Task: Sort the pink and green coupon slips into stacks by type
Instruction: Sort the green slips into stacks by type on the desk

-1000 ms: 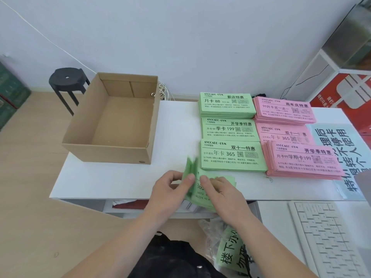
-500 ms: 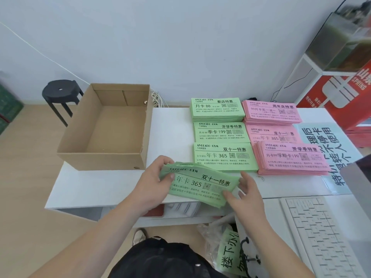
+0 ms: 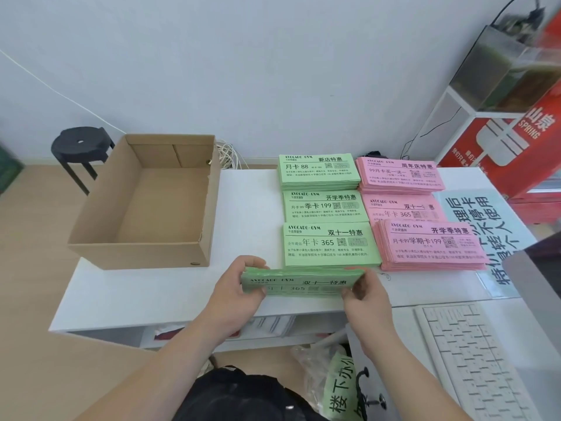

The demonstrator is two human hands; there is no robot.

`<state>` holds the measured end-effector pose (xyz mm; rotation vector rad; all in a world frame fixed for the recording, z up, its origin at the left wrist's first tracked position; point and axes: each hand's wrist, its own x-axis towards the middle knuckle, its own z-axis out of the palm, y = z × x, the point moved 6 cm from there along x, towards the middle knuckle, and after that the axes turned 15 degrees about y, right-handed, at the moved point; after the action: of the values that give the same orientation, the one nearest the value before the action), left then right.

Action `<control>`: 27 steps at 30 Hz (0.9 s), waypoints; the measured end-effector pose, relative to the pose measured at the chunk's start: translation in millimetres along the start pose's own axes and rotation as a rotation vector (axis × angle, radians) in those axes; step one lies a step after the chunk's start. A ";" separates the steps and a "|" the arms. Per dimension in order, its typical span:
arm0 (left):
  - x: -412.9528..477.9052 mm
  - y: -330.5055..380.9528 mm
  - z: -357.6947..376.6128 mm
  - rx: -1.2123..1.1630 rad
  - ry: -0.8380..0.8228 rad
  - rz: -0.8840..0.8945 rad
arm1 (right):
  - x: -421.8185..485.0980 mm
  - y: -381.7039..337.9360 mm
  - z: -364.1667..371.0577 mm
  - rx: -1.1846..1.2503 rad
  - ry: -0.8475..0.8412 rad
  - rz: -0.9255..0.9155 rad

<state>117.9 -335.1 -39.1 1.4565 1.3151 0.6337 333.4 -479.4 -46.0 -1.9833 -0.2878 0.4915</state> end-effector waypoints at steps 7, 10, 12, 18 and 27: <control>-7.1 -4.7 14.4 -0.046 0.158 -0.120 | -12.2 7.7 14.1 0.014 0.118 0.077; -3.3 1.5 16.2 -0.032 0.139 -0.128 | -10.0 -1.3 8.2 -0.041 0.061 0.033; 7.3 12.1 18.9 -0.013 0.096 -0.118 | -0.8 -13.7 3.6 -0.098 0.006 -0.015; 58.3 43.0 52.0 -0.052 0.006 -0.205 | 69.6 -56.0 -0.8 -0.463 -0.042 -0.128; 106.4 44.6 85.5 0.172 -0.102 -0.116 | 121.7 -81.2 16.5 -0.889 -0.058 -0.194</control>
<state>238.7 -258.6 -52.8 1.5173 1.3896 0.3726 434.8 -380.5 -5.8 -2.7549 -0.8366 0.3131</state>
